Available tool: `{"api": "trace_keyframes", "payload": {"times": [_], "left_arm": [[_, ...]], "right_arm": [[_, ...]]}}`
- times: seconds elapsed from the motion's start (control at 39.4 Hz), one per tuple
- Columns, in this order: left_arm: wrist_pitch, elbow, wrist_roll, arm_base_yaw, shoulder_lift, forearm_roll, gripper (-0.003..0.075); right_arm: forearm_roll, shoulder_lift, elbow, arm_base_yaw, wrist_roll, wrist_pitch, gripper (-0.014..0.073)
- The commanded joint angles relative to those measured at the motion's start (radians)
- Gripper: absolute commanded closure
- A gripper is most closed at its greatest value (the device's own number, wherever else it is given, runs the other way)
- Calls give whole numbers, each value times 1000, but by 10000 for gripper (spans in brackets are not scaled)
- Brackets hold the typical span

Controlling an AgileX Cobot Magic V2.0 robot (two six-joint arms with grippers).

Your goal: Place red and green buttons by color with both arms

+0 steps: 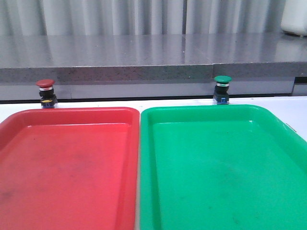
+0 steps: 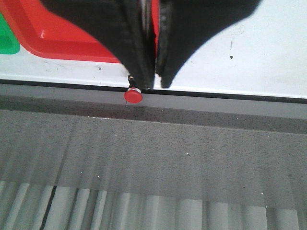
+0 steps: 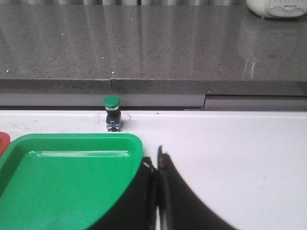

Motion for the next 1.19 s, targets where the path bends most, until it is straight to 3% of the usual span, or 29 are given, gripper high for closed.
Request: {"api": "trace_keyframes", "payload": {"times": [0.0, 0.13, 0.18, 0.28, 0.68, 0.91, 1.17], "left_arm": [[-75, -38, 0, 3, 13, 0, 561], [-75, -38, 0, 3, 13, -2, 252], [-75, -38, 0, 3, 13, -2, 163], [-75, -38, 0, 3, 13, -2, 74], [-132, -41, 0, 3, 57, -4, 83], [-146, -146, 0, 1, 365, -6, 83], [-75, -413, 21, -79, 751, -2, 83]], "right_arm": [[-11, 14, -36, -8, -8, -69, 536], [-11, 14, -36, -8, -8, -69, 291], [-11, 14, -36, -8, -8, -69, 200], [-11, 14, -36, -8, -8, -67, 72], [-11, 14, -36, -8, -8, -65, 48], [-11, 14, -36, -8, -8, -65, 48], [-11, 14, -36, -8, -8, -65, 48]]}}
